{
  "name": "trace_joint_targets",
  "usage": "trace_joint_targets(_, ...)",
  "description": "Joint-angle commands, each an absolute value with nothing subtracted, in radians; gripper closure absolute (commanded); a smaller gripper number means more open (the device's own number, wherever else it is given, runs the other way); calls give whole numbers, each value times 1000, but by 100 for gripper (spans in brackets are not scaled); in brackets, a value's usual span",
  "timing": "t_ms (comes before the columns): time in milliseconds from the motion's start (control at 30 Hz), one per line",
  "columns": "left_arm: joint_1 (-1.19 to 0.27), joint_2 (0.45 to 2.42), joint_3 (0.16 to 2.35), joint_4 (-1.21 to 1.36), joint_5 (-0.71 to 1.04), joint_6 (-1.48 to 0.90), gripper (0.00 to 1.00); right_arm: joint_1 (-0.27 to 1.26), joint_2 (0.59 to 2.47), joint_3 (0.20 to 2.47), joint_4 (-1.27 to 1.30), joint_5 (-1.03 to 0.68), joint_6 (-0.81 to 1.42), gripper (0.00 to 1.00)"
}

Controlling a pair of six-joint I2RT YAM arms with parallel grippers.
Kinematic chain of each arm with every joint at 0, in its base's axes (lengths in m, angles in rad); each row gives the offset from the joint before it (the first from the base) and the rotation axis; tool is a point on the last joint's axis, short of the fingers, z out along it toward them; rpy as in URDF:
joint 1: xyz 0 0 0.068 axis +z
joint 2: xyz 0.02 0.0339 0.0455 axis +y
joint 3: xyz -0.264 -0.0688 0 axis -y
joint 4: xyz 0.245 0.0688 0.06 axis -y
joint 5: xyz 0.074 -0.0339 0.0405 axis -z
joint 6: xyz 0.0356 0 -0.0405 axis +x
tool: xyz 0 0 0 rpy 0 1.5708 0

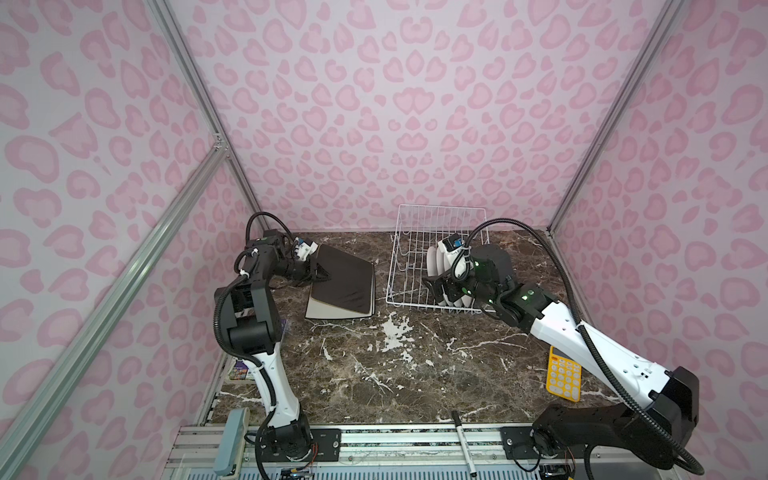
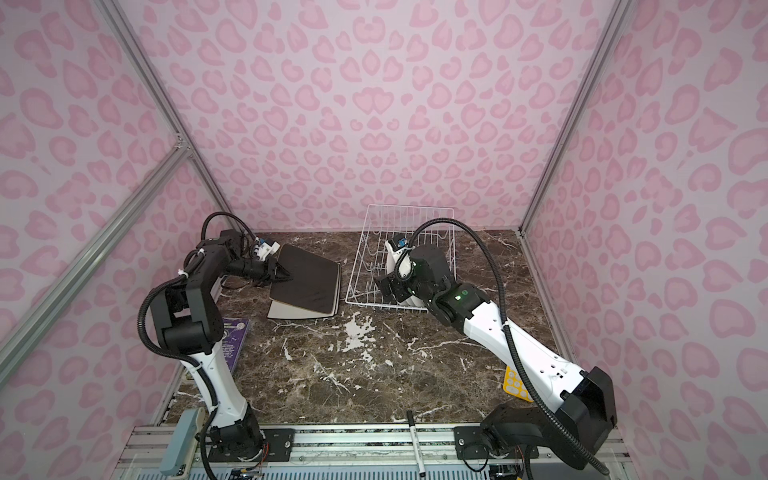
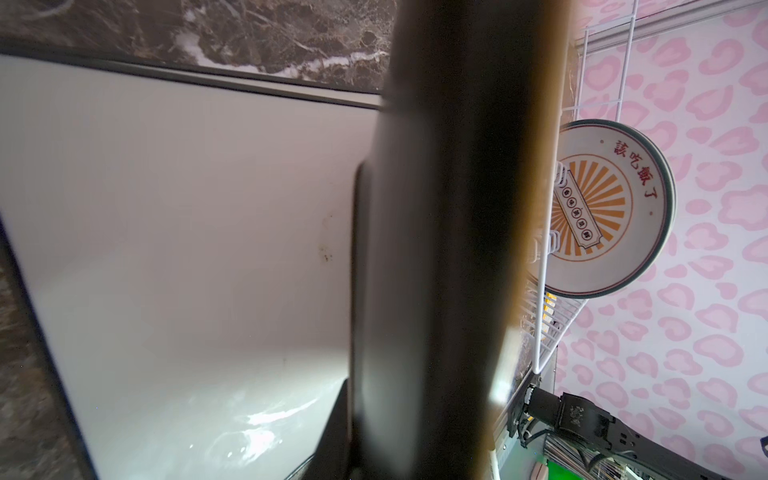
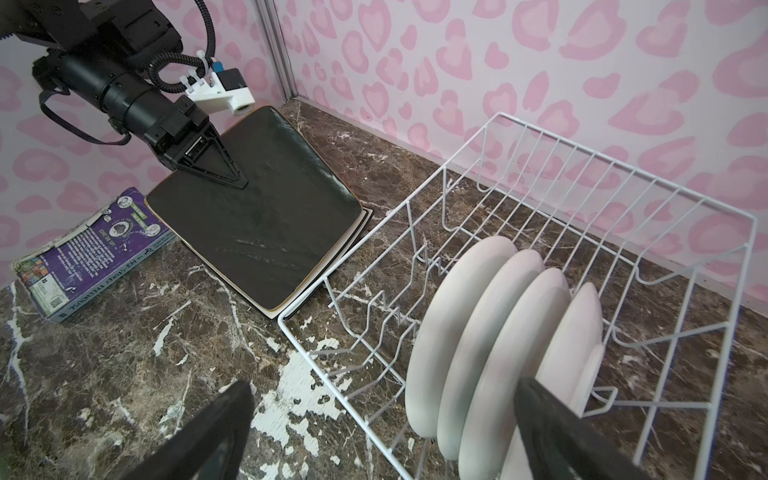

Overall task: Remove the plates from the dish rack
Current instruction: 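Lower the dark plate onto the stacked white square plates with the left gripper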

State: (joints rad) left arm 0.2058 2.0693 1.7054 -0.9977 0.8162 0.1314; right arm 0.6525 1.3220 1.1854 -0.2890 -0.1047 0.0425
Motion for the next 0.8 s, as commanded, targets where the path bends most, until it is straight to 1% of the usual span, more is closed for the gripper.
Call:
trace_joint_targets(0, 212, 2079, 1724, -1006, 910, 153, 96, 654, 1324, 1181, -286, -97, 40, 1)
trace_joint_targets(300, 222, 2114, 1720, -1009, 915, 152, 94, 656, 1323, 1174, -291, -100, 47, 1)
trace_joint_targets(500, 225, 2128, 1724, -1023, 885, 158, 83, 657, 1324, 1172, -296, -97, 49, 1)
trace_joint_targets(667, 235, 2135, 1732, -1030, 870, 158, 79, 660, 1324, 1173, -298, -98, 52, 1)
trace_joint_targets(767, 243, 2141, 1731, -1031, 872, 160, 75, 661, 1321, 1172, -298, -97, 55, 1)
